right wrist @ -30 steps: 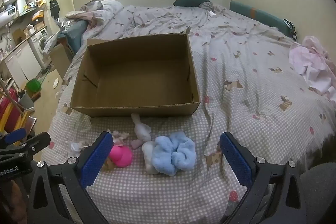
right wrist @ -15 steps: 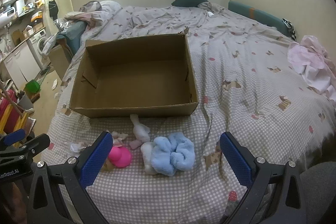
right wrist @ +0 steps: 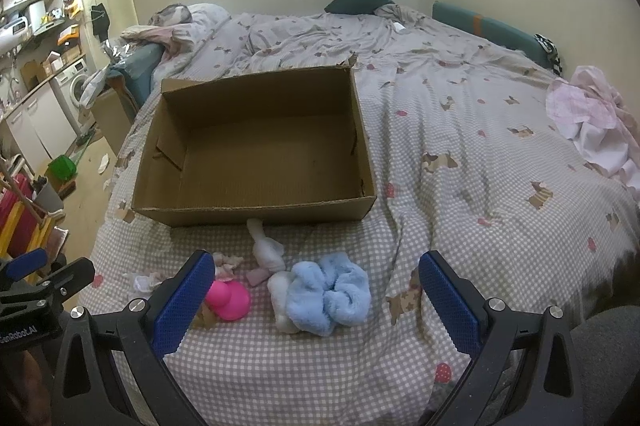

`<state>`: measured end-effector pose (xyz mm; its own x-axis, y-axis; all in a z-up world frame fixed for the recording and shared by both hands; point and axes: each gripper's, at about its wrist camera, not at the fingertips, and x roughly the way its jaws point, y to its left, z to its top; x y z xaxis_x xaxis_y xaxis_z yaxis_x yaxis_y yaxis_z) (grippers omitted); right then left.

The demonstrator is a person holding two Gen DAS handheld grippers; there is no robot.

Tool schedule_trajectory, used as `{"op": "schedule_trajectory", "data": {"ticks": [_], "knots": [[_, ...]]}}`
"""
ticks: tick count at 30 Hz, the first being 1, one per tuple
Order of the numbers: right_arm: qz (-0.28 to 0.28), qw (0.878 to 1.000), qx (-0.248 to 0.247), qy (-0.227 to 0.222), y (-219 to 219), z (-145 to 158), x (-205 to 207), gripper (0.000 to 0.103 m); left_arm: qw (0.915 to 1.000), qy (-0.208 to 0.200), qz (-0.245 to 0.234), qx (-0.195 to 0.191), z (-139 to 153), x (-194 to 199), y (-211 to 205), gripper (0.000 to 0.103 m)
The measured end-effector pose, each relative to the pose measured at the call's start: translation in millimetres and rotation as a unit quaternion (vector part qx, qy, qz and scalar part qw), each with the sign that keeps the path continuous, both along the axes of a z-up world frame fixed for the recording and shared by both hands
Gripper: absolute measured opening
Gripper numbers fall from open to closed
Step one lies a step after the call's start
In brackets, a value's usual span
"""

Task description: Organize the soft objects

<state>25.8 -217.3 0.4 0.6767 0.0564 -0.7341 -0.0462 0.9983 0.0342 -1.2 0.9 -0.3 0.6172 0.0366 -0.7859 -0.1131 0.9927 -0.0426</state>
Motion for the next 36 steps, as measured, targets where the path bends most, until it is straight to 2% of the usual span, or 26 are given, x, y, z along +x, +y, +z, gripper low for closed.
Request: {"op": "schedule_trajectory", "data": {"ticks": [36], "knots": [[-0.001, 1.000, 0.001, -0.003, -0.3, 2.2, -0.4, 0.103, 1.0000, -0.003, -0.002, 0.004, 1.5, -1.3, -1.9, 0.102]]}}
